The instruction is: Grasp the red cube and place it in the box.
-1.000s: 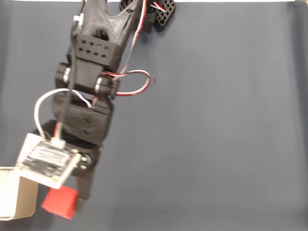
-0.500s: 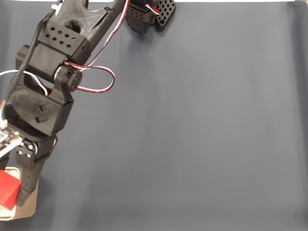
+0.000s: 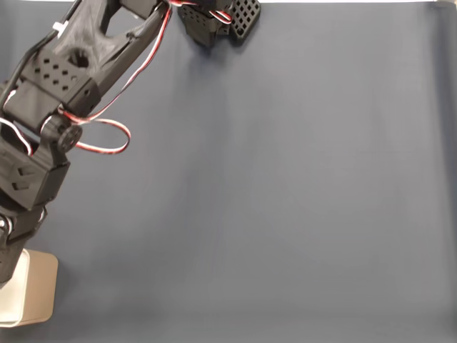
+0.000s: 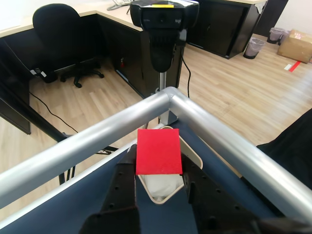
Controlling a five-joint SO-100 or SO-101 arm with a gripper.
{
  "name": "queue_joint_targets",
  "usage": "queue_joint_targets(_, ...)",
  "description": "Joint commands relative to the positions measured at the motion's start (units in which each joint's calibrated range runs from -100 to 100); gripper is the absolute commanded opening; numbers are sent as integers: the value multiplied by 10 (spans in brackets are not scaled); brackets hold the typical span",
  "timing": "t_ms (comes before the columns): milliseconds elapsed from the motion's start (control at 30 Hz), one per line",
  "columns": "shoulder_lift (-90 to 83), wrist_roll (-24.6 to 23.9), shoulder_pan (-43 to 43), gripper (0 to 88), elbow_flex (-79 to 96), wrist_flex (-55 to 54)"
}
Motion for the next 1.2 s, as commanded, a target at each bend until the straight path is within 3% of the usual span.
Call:
queue_joint_targets(0,1,5,6,0,-49,-14)
queue_joint_targets(1167,76,28,9,0,-120,-15)
